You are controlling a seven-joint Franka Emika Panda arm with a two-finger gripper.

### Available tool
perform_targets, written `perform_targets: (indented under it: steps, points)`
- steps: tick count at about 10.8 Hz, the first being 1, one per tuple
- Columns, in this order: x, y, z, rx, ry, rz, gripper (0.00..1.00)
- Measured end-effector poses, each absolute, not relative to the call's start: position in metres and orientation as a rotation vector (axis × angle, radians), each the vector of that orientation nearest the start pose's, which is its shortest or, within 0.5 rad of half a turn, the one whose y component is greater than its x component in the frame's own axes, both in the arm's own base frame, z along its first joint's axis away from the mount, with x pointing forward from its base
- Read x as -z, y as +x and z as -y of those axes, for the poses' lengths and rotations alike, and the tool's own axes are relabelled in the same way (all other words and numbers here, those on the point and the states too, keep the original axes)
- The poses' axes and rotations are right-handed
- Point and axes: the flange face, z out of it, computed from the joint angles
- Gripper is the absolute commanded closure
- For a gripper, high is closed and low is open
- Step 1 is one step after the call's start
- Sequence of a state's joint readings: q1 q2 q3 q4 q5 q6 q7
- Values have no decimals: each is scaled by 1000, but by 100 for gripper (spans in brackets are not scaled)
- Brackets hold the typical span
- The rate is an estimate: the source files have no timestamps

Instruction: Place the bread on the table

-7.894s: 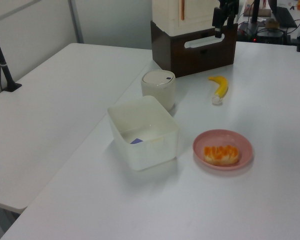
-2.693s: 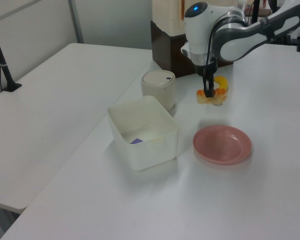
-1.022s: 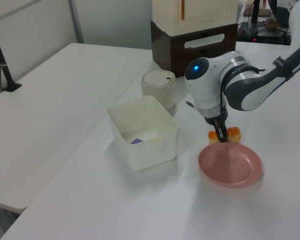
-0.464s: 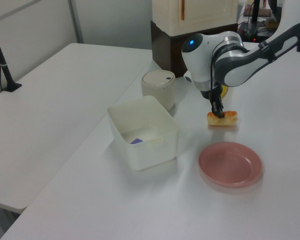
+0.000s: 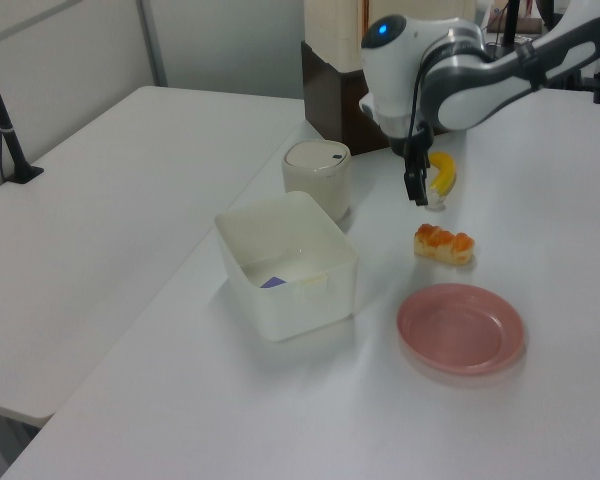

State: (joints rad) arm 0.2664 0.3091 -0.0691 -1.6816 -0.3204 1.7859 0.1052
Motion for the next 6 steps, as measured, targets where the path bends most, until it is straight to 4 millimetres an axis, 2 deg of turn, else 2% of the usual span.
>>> perform_targets:
  steps: [2, 3, 5, 6]
  points:
    - [-449, 629, -75, -156, -3408, 166, 0]
    - [-478, 634, -49, -85, -3365, 43, 0]
    - [-532, 627, 3, -21, -3278, -167, 0]
    - [-551, 618, 18, -11, -3242, -222, 0]
